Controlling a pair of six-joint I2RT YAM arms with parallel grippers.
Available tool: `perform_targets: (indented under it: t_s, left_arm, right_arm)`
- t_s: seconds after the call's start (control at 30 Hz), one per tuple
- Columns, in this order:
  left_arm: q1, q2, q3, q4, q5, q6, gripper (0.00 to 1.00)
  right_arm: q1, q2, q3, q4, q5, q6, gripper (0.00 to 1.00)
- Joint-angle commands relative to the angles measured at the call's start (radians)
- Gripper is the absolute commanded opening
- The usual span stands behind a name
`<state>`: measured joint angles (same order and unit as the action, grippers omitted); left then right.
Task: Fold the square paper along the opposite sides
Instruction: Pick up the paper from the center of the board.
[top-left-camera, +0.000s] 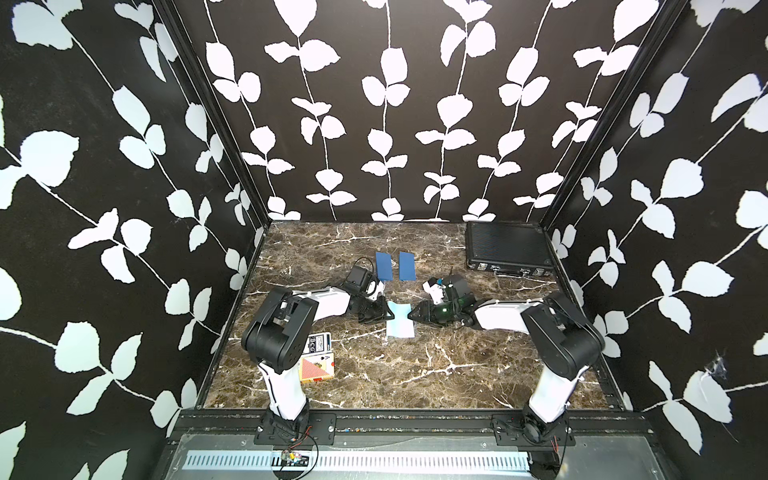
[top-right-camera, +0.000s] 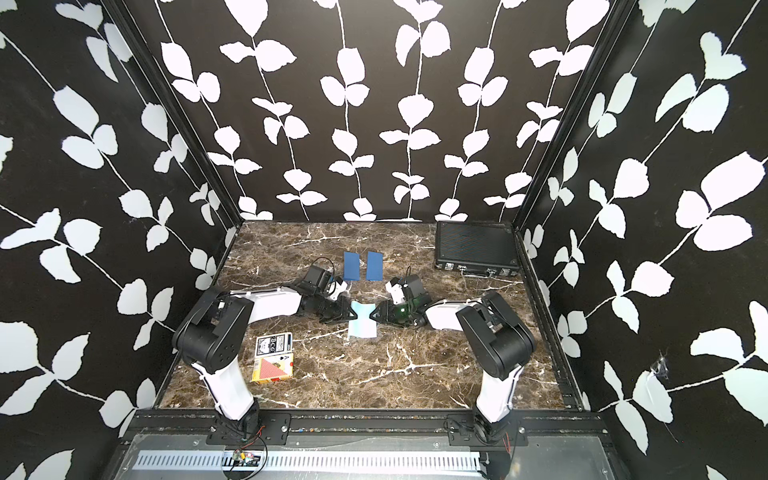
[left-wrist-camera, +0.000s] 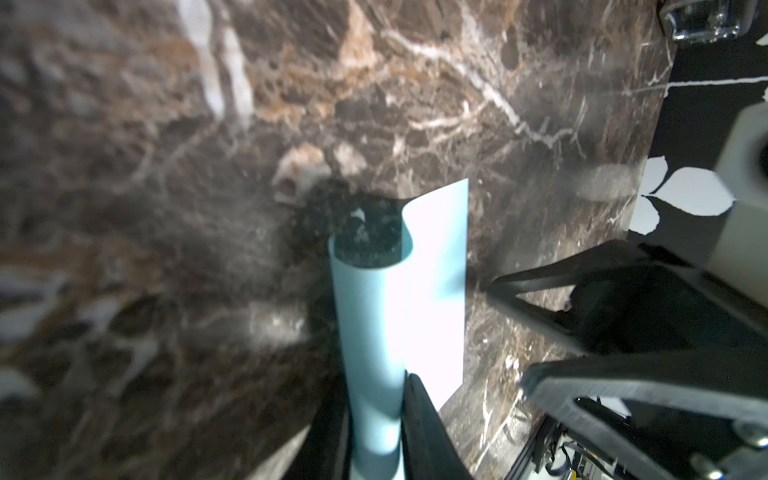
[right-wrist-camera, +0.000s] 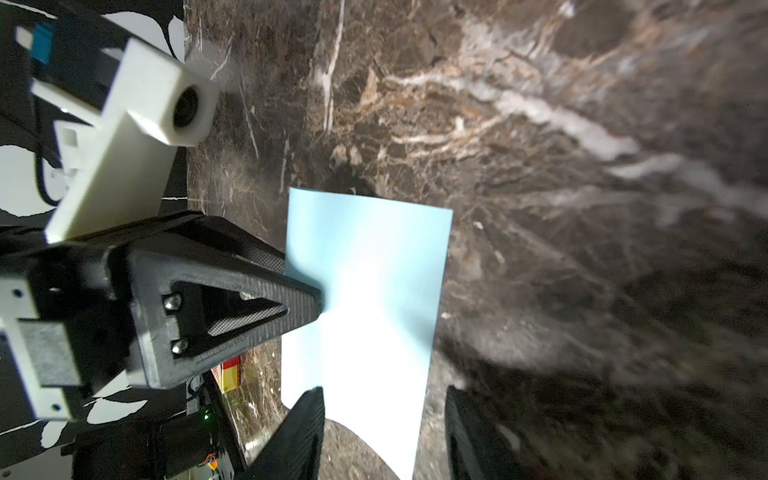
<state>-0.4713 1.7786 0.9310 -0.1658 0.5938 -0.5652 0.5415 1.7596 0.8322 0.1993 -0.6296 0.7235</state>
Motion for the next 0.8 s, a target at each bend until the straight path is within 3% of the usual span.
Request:
perform_targets:
  t_s: [0.0,0.23,0.37,0.47,0.63,0.77]
  left_arm:
    - [0.010,-0.117,-0.007,0.001,0.069,0.008,0.21]
    - [0.028,-0.224,-0.044,0.252,0.244,-0.124,0.21]
    - [0.034,-0.244,-0.062,0.418,0.317,-0.228,0.21]
    - [0.034,-0.252,-0.054,0.435,0.323,-0.242,0.22]
    - [0.035,-0.258,-0.058,0.469,0.330,-0.267,0.23]
    - [0.035,-0.267,-0.068,0.476,0.327,-0.268,0.21]
  right_arm:
    - [-0.054,-0.111,0.014,-0.009,-0.037,-0.034,0.50]
    - [-0.143,-0.190,-0.080,0.342,-0.259,0.199,0.56]
    - [-0.154,-0.168,-0.103,0.543,-0.315,0.334,0.60]
    - [-0.155,-0.133,-0.108,0.648,-0.334,0.407,0.61]
    - [-0.154,-0.092,-0.102,0.737,-0.350,0.471,0.59]
    - [-0.169,-0.093,-0.107,0.677,-0.350,0.424,0.58]
